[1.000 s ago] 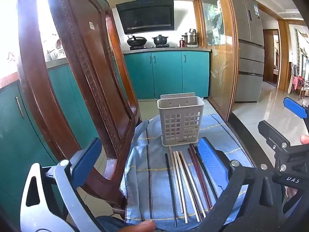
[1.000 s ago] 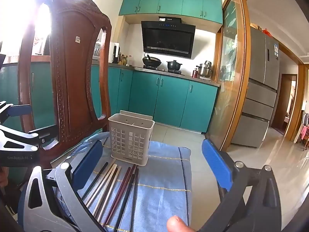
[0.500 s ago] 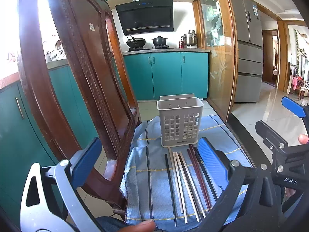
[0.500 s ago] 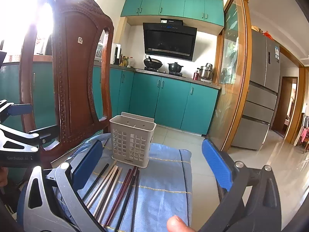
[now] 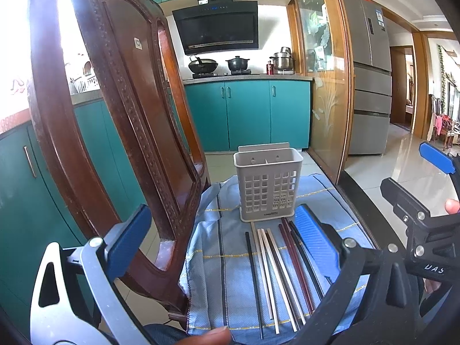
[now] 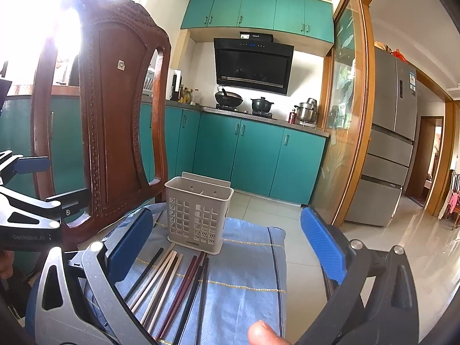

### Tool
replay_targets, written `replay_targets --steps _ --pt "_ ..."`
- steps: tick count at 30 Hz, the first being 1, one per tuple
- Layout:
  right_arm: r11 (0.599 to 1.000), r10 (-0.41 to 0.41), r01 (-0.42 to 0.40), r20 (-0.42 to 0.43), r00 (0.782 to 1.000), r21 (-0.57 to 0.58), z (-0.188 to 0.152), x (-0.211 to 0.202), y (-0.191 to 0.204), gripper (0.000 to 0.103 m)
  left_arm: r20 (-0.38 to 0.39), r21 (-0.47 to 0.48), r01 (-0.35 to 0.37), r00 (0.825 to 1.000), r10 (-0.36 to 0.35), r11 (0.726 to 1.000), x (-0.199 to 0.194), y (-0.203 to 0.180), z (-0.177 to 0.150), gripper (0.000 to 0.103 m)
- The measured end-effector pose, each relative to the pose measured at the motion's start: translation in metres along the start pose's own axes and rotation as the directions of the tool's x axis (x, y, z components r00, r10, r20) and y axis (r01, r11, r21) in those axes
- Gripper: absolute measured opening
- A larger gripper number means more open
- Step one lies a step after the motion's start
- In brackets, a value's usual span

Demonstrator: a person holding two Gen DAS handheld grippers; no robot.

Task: Organize utensils

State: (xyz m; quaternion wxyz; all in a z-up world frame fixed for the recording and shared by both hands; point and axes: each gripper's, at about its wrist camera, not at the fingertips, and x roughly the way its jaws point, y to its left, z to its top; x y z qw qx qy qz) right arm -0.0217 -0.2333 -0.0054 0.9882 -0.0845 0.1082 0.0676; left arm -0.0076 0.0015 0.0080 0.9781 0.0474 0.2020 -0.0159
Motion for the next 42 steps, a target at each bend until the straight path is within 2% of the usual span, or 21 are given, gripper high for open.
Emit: replay_targets --steps 42 --pt "1.000 0.014 -0.014 -0.004 1.000 0.012 -0.0048 -0.0004 -0.0018 0.100 -0.023 0.006 0.003 1.000 -0.003 1.000 0.0033 -0.0027 -0.0064 0.099"
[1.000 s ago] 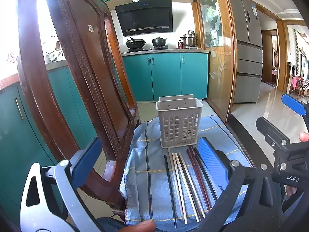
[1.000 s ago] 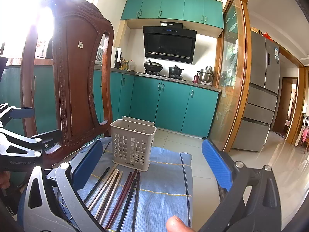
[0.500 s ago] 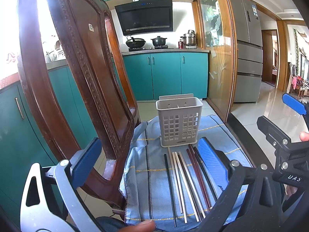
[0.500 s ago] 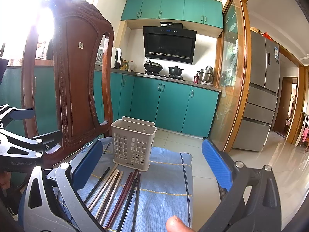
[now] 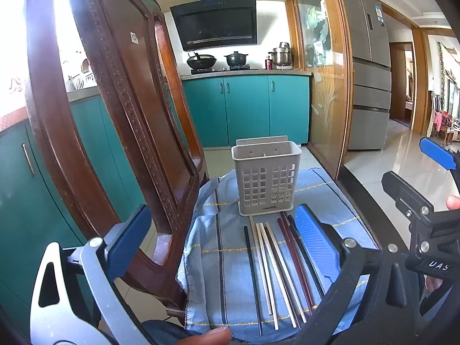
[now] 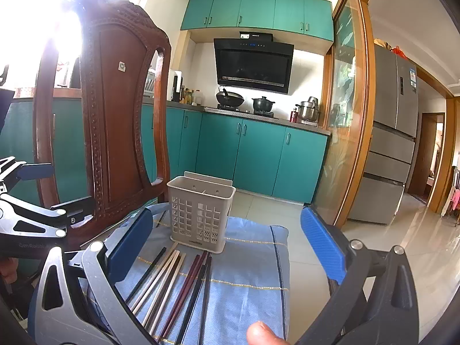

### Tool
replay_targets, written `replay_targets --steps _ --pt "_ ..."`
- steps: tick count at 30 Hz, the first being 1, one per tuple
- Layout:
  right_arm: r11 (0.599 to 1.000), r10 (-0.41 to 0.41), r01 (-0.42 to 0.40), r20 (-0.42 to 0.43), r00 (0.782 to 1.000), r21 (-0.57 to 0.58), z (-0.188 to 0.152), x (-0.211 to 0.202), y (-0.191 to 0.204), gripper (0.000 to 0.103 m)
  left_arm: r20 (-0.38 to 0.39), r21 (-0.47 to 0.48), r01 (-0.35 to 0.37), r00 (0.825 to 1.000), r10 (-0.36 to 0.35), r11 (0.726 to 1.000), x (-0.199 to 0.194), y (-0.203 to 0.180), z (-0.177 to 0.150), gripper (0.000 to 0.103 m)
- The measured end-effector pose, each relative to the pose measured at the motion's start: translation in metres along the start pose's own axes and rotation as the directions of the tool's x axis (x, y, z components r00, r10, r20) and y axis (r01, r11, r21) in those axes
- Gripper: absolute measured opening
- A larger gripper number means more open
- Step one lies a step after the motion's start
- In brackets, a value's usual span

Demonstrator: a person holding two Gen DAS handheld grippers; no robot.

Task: Organize utensils

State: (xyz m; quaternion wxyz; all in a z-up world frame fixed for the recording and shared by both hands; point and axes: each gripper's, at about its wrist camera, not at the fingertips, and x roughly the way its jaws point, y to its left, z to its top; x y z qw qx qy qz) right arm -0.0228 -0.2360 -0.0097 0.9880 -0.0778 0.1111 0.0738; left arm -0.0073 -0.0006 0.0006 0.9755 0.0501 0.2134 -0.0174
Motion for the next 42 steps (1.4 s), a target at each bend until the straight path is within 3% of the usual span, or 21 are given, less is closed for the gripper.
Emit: replay_targets --steps 19,22,24,28,31,32,33,35,36,39,40,42 --pt "1.000 -0.005 0.005 -0.008 1.000 0.006 -0.003 0.002 -0.003 0.100 -0.025 0.005 -0.002 1.000 0.002 1.000 0.003 -0.003 -0.002 0.099" --pt "1.000 0.000 0.000 -0.062 0.998 0.003 -0.006 0.012 -0.006 0.100 -0.072 0.024 -0.004 0.997 0.006 1.000 0.012 -0.007 -0.007 0.099" --pt "1.000 -0.006 0.005 -0.146 0.989 -0.008 -0.011 0.027 -0.009 0.100 -0.114 0.038 0.003 0.993 0.001 0.999 0.020 -0.009 -0.012 0.099" --pt "0.997 0.001 -0.025 -0.332 0.943 -0.068 -0.037 0.070 -0.006 0.100 -0.188 0.052 0.048 0.981 -0.037 0.998 0.037 -0.014 -0.028 0.099" --pt "0.996 0.088 -0.073 -0.445 0.891 0.051 -0.057 0.100 -0.013 0.092 -0.242 0.049 0.075 0.968 -0.061 0.996 0.053 -0.018 -0.039 0.097" --pt "0.989 0.139 -0.100 -0.477 0.868 0.106 -0.063 0.111 -0.016 0.082 -0.251 0.040 0.099 0.964 -0.086 0.994 0.057 -0.018 -0.042 0.081" --pt "0.984 0.168 -0.116 -0.491 0.855 0.135 -0.067 0.119 -0.015 0.069 -0.273 0.022 0.138 0.954 -0.126 0.990 0.064 -0.019 -0.046 0.059" --pt "0.979 0.189 -0.119 -0.524 0.831 0.165 -0.075 0.137 -0.013 0.049 -0.322 0.001 0.156 0.935 -0.148 0.988 0.079 -0.020 -0.053 0.044" --pt "0.974 0.213 -0.132 -0.537 0.816 0.186 -0.079 0.148 -0.011 0.041 -0.339 -0.004 0.160 0.929 -0.152 0.987 0.088 -0.021 -0.055 0.037" --pt "0.968 0.234 -0.129 -0.583 0.778 0.217 -0.089 0.175 -0.009 0.034 -0.385 -0.021 0.169 0.908 -0.164 0.985 0.118 -0.021 -0.060 0.029" --pt "0.968 0.234 -0.121 -0.612 0.755 0.221 -0.095 0.188 -0.008 0.033 -0.406 -0.044 0.180 0.896 -0.182 0.983 0.131 -0.020 -0.061 0.028" --pt "0.971 0.224 -0.114 -0.642 0.733 0.209 -0.103 0.200 -0.006 0.024 -0.436 -0.072 0.188 0.877 -0.201 0.979 0.151 -0.018 -0.062 0.023"
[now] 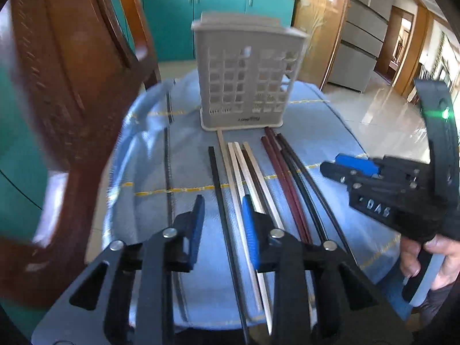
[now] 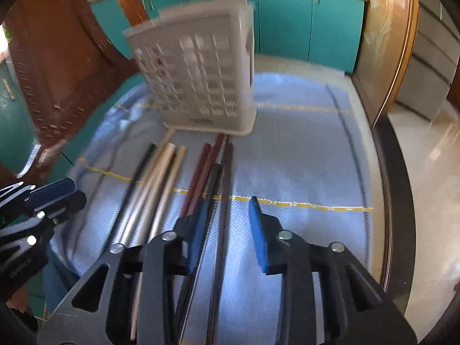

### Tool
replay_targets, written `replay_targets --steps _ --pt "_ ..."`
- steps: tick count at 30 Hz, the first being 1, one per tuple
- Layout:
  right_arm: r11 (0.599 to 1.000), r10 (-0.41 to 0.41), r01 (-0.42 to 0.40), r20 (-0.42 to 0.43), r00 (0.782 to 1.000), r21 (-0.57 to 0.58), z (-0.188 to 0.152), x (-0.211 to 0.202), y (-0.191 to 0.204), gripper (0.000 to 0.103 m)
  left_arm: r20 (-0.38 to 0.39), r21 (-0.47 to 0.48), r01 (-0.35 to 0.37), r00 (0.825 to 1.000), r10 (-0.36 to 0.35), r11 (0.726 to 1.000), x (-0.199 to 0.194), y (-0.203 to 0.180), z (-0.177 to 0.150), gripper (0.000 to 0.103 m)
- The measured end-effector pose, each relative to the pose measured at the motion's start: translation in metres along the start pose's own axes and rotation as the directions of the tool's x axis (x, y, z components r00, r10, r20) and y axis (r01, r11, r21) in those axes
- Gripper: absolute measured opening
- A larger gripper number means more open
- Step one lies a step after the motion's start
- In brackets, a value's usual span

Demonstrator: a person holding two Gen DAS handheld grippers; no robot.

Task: Organize utensils
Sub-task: 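Close the right tool on a black chopstick while the left tool grasps another black chopstick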

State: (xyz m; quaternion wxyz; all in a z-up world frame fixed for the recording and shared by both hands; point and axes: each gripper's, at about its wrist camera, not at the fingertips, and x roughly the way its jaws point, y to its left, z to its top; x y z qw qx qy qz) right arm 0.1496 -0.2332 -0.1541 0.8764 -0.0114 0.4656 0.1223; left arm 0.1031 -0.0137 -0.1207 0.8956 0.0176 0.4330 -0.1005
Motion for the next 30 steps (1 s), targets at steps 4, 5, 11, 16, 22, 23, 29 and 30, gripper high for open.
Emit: replay_targets --steps 4,5,11,16,22,23,29,30 --pt "0.998 -0.057 0.056 -0.060 0.997 -0.027 0.005 0.027 0.004 0.015 -0.058 -0.010 0.007 0.998 -0.008 1.000 0.031 0.007 0.012 0.021" --pt "0.999 -0.042 0.040 -0.069 0.997 -0.024 0.006 0.029 0.004 0.014 -0.073 -0.019 0.019 0.997 -0.020 1.000 0.037 0.008 0.013 0.020" --pt "0.999 -0.015 0.013 -0.070 0.997 -0.032 0.004 0.028 0.004 0.014 -0.138 -0.050 0.028 0.990 -0.035 0.998 0.063 0.016 0.016 0.021" --pt "1.000 -0.006 0.005 -0.068 0.998 -0.025 0.009 0.030 0.003 0.014 -0.158 -0.041 0.007 0.987 -0.014 0.999 0.079 0.017 0.015 0.021" --pt "1.000 0.022 -0.023 -0.068 0.997 -0.015 0.007 0.029 0.004 0.014 -0.158 -0.005 -0.021 0.987 0.020 1.000 0.073 0.007 0.014 0.021" --pt "0.999 0.033 -0.033 -0.065 0.997 -0.010 0.007 0.028 0.004 0.015 -0.158 0.000 -0.024 0.987 0.023 1.000 0.074 0.005 0.014 0.021" --pt "0.999 0.019 -0.021 -0.072 0.997 -0.036 0.005 0.031 0.010 0.015 -0.162 0.019 -0.027 0.986 0.030 0.999 0.077 -0.003 0.018 0.021" --pt "0.999 0.022 -0.025 -0.073 0.997 -0.035 0.005 0.031 0.009 0.015 -0.161 0.020 -0.027 0.987 0.030 0.999 0.077 -0.004 0.018 0.021"
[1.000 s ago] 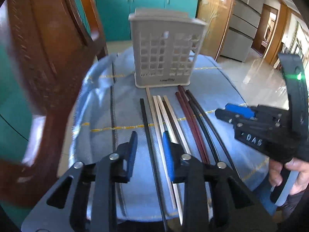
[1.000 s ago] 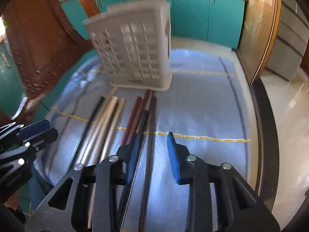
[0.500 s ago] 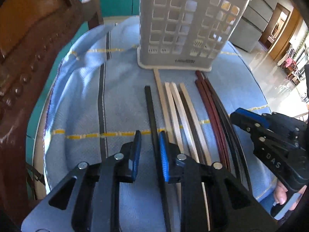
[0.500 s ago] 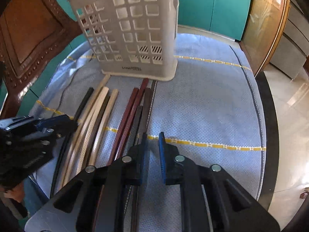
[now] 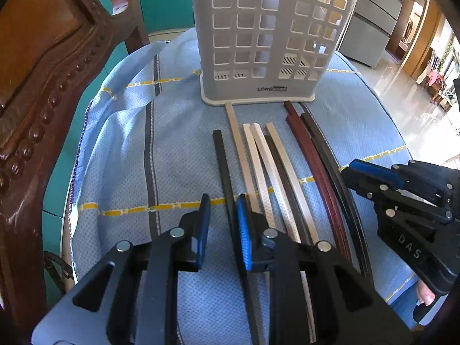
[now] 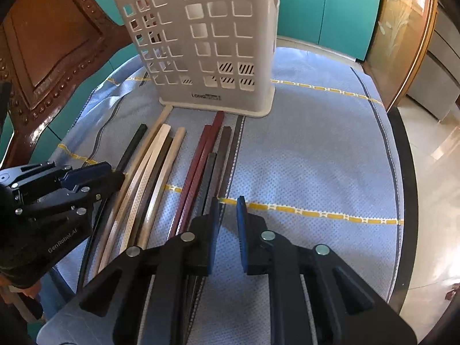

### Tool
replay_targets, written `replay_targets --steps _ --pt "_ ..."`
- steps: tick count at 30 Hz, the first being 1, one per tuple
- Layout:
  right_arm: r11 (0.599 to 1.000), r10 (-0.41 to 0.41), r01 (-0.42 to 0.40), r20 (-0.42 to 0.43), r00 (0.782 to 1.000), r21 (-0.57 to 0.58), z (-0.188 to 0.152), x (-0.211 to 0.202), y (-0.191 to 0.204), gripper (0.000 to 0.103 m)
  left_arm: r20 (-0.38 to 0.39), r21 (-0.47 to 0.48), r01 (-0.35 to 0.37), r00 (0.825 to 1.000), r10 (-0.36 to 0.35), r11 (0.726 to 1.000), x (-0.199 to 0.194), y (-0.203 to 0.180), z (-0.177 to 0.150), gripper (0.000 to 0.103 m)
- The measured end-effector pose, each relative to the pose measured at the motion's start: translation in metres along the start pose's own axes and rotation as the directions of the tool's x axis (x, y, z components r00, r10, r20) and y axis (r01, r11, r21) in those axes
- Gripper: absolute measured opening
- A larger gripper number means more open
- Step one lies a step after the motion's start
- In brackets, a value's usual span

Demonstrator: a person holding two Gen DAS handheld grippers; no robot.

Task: Organize utensils
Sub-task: 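Close the right tool on a black chopstick while the left tool grasps another black chopstick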

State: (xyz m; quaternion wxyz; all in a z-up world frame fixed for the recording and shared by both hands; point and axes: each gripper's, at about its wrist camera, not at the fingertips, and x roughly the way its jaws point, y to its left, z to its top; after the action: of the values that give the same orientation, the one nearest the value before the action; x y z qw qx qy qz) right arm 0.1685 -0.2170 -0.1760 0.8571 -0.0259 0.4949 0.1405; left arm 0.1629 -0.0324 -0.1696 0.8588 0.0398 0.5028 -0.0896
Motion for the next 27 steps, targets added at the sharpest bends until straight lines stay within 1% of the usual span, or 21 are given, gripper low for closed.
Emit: replay_targets --steps 4,9,11,14,17,20,23,25,26,27 --pt "0.998 0.056 -0.056 0.006 0.998 0.037 0.002 0.001 -0.004 0.015 0.001 0.000 0.001 1.000 -0.001 1.000 0.001 0.000 0.000 0.021" --pt "0.999 0.032 -0.032 -0.014 0.999 0.005 0.003 0.005 0.002 0.015 -0.001 -0.001 0.001 1.000 -0.001 1.000 -0.001 0.005 -0.002 0.021" --pt "0.999 0.023 -0.023 -0.016 1.000 0.024 0.005 0.005 0.000 0.015 -0.002 -0.002 0.003 1.000 -0.003 1.000 -0.002 0.008 -0.003 0.021" --pt "0.995 0.087 -0.087 0.022 0.996 0.041 0.007 0.000 -0.001 0.015 0.000 -0.003 0.003 1.000 -0.003 1.000 -0.002 0.009 -0.003 0.021" --pt "0.996 0.075 -0.076 0.019 0.997 0.038 0.016 0.005 0.003 0.015 -0.006 -0.007 0.002 1.000 -0.002 1.000 -0.001 0.009 -0.003 0.021" --pt "0.997 0.054 -0.054 -0.001 0.999 0.051 0.032 0.020 0.005 0.015 -0.008 -0.008 0.000 1.000 0.000 1.000 -0.001 0.009 -0.002 0.021" --pt "0.998 0.045 -0.045 -0.002 0.999 0.049 0.046 0.031 0.006 0.015 -0.007 -0.007 0.002 1.000 -0.002 1.000 -0.001 0.009 -0.002 0.021" --pt "0.999 0.029 -0.029 -0.021 0.999 0.018 0.052 0.034 0.008 0.009 -0.009 -0.009 0.006 1.000 -0.006 1.000 -0.001 0.010 -0.001 0.021" --pt "0.999 0.034 -0.034 -0.028 0.999 0.011 0.054 0.035 0.008 0.006 -0.012 -0.011 0.010 1.000 -0.010 1.000 0.000 0.011 0.000 0.021" --pt "0.999 0.046 -0.045 -0.034 0.998 0.011 0.054 0.035 0.005 0.006 -0.014 -0.012 0.014 1.000 -0.014 1.000 0.000 0.012 0.000 0.021"
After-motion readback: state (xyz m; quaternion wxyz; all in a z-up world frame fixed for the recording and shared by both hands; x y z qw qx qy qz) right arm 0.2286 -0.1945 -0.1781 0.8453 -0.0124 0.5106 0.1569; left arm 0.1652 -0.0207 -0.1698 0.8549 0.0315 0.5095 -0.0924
